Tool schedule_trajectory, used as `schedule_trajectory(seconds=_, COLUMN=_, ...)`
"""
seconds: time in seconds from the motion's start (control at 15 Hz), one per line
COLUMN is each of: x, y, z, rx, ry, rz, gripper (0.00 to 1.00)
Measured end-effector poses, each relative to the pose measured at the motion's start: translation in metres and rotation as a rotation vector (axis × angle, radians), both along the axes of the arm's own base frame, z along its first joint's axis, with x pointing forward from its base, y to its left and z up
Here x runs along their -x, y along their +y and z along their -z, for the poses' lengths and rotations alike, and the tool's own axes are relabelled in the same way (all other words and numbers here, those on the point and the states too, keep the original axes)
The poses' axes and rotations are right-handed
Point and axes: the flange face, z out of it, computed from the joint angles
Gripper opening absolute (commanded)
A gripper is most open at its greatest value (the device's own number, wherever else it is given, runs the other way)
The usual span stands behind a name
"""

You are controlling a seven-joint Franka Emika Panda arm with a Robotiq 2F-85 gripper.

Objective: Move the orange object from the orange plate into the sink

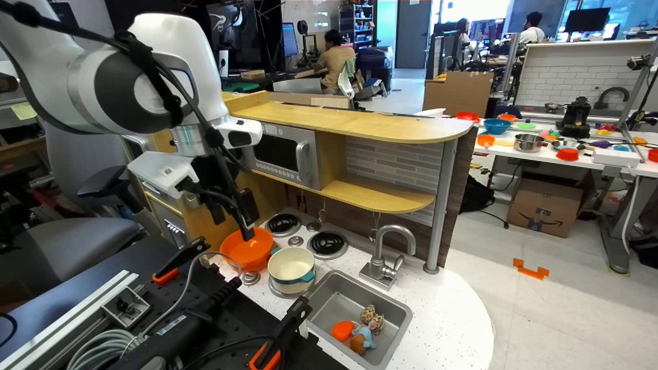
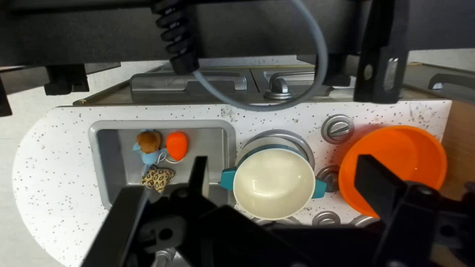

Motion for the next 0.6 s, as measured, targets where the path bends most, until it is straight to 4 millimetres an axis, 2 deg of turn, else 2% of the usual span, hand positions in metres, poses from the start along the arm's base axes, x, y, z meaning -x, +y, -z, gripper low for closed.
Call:
schedule_trajectory(seconds=0.33, x=0.026, y=0.006, z=-0.031, rx=0.052, ry=0.082, rz=-0.032, gripper=1.00)
schedule_trajectory(seconds=0.6, x=0.032, y=0.006, z=-0.039, rx=0.076, ry=0.101, rz=-0.035, gripper=1.00)
